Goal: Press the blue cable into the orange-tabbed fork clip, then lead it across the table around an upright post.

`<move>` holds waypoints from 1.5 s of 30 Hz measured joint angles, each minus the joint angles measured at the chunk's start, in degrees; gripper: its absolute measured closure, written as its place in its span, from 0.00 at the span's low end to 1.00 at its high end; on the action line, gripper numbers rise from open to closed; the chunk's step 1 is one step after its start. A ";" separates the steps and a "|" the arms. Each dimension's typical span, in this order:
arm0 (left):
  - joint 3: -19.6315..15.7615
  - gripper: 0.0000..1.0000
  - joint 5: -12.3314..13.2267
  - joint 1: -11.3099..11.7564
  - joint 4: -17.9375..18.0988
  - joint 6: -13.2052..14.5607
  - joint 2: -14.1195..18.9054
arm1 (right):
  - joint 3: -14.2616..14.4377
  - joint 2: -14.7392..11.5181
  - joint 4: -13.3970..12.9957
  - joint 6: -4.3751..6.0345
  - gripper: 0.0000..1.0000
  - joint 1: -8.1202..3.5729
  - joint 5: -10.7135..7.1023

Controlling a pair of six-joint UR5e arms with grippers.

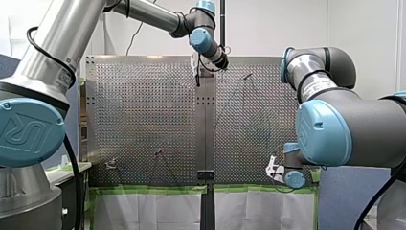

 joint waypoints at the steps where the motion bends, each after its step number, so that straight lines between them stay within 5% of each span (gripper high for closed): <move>1: -0.48 0.02 0.19 0.04 0.45 -0.34 0.47 | 0.00 0.00 0.00 0.00 1.00 0.00 0.00; 10: -5.08 0.02 0.83 0.23 5.06 -1.96 5.09 | -0.01 0.00 0.00 -0.06 1.00 0.01 0.04; 23: -11.54 0.02 0.88 -0.35 11.49 3.05 11.54 | 0.00 0.00 0.00 -0.16 1.00 0.00 0.08; 45: -22.46 0.02 0.49 -1.07 22.41 3.97 22.46 | -0.01 0.00 0.00 -0.37 1.00 0.01 0.04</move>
